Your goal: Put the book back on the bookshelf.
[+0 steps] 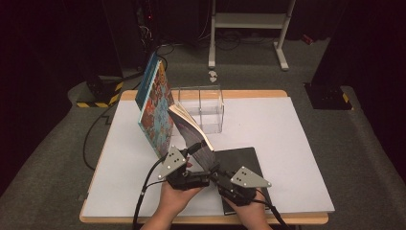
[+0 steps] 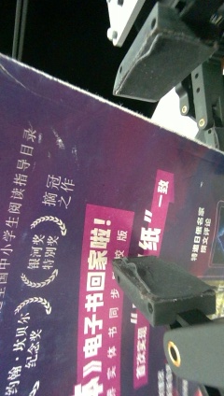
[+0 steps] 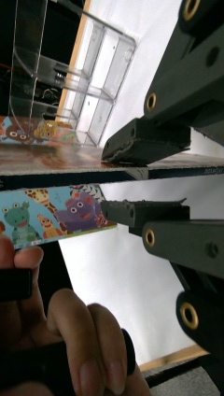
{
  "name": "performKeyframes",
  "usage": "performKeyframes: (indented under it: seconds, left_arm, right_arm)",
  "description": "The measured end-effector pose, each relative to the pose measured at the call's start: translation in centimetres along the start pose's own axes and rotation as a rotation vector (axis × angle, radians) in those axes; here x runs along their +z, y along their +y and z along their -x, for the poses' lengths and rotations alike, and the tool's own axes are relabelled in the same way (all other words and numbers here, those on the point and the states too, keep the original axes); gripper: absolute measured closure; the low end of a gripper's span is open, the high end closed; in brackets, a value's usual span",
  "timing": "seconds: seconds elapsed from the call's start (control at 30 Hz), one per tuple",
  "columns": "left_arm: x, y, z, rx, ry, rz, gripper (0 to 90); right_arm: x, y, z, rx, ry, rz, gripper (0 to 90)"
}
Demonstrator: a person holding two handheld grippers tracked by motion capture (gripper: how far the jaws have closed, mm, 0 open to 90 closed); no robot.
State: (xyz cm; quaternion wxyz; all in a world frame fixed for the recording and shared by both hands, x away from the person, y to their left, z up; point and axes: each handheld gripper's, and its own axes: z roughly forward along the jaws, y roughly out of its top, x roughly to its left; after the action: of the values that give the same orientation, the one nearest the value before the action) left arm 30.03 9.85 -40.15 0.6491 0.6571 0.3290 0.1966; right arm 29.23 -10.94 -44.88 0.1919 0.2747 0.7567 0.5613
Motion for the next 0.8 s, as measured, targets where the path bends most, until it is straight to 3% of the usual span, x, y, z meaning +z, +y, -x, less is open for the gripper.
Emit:
performKeyframes:
  seconds: [0.17,0.33,0.53,0.63,0.8]
  left_arm:
    - [-0.1,-0.1,-0.3,-0.009,0.026,-0.008,14.4]
    - [0.1,-0.1,-0.6,-0.015,0.094,-0.037,19.3]
    - [0.0,-0.2,-0.4,0.024,0.106,-0.035,24.4]
    - [-0.2,-0.1,-0.3,0.047,0.114,-0.04,26.7]
    - [-0.7,0.1,-0.3,0.069,0.13,-0.06,32.6]
  right_arm:
    - [0.2,-0.1,-0.5,-0.01,0.03,-0.007,65.0]
    - [0.3,-0.2,-0.8,-0.022,0.06,-0.025,62.9]
    - [-1.0,-0.3,-0.3,-0.022,0.08,-0.03,54.2]
    - [-2.6,-0.6,0.5,-0.03,0.062,-0.022,52.9]
    - [-4.8,-1.9,3.2,-0.04,-0.066,-0.012,53.6]
